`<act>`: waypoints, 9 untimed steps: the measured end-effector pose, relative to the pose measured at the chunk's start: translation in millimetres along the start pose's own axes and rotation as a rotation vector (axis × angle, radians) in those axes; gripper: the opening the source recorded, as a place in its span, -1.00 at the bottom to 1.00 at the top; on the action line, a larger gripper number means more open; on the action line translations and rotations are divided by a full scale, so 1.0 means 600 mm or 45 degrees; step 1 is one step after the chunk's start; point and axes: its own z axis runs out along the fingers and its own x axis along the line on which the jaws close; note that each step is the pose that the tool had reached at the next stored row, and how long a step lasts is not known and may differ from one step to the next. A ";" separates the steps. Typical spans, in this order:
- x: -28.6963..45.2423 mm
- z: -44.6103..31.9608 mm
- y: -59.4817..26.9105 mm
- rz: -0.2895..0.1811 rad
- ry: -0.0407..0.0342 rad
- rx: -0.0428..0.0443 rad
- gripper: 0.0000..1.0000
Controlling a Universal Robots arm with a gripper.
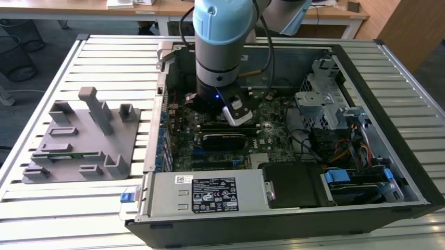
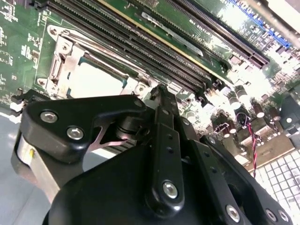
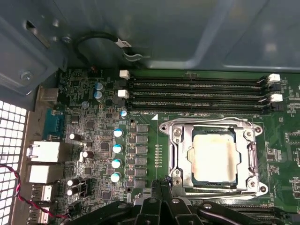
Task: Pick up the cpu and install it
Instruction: 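Install the second cpu locking lever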
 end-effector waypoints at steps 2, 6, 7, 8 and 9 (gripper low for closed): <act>0.000 -0.001 0.000 -0.001 -0.0022 0.000 -0.79; 0.000 -0.005 0.001 -0.003 -0.0152 0.000 -0.79; 0.000 -0.006 0.001 -0.003 -0.0152 0.000 -0.79; 0.000 -0.007 0.001 -0.003 -0.0151 0.001 -0.79; 0.000 -0.008 0.002 -0.003 -0.0150 0.001 -0.79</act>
